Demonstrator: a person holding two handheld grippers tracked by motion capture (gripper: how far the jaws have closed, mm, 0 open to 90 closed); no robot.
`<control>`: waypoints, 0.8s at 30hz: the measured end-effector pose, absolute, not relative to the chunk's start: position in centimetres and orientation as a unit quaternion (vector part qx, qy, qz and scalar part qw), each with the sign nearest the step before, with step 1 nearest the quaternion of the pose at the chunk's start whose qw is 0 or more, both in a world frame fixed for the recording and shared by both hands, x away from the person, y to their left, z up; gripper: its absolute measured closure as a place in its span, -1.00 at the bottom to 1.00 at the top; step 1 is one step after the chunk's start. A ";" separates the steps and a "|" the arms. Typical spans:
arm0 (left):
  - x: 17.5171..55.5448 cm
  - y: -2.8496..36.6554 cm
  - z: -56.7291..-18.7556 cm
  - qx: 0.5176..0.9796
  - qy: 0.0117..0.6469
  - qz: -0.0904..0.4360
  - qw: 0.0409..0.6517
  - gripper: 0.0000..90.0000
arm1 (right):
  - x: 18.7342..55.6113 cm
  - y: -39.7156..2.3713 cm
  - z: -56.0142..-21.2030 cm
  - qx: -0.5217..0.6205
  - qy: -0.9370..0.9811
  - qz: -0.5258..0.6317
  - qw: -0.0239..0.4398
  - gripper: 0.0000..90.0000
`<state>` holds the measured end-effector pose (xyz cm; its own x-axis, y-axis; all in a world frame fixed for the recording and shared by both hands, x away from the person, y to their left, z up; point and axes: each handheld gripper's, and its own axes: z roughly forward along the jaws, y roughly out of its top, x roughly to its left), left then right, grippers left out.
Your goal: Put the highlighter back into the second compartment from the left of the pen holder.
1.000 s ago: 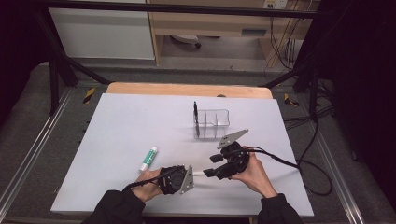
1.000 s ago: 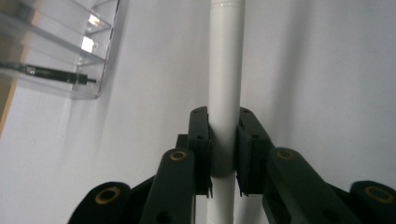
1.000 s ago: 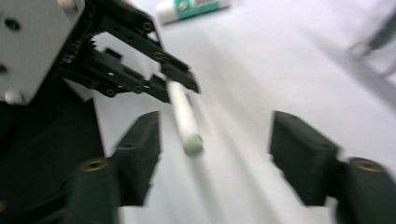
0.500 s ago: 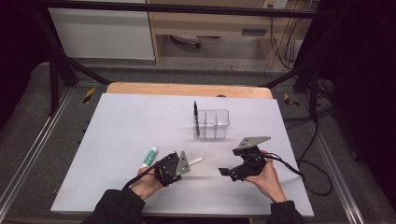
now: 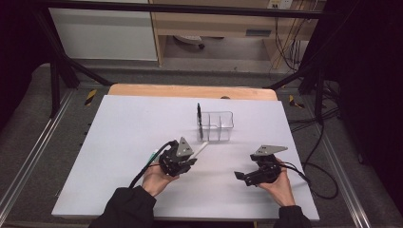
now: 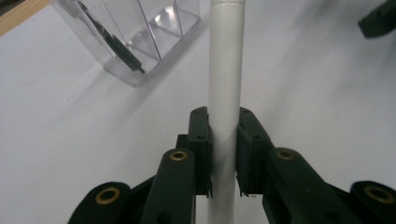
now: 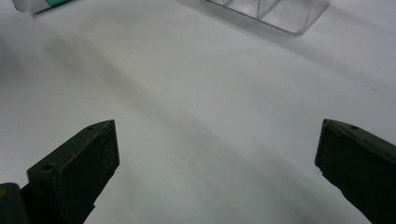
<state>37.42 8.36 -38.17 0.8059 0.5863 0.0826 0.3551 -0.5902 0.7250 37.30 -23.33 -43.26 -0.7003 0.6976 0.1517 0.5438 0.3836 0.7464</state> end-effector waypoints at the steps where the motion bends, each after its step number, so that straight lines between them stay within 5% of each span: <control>1: 37.6 8.3 -38.0 0.874 0.273 0.154 0.371 0.73 | 37.3 -23.5 -43.4 0.380 0.826 0.407 0.094 -0.99; 24: 42.3 4.8 -33.0 0.807 0.338 0.155 0.458 0.73 | 36.9 -25.2 -44.1 0.395 0.819 0.401 0.115 -0.99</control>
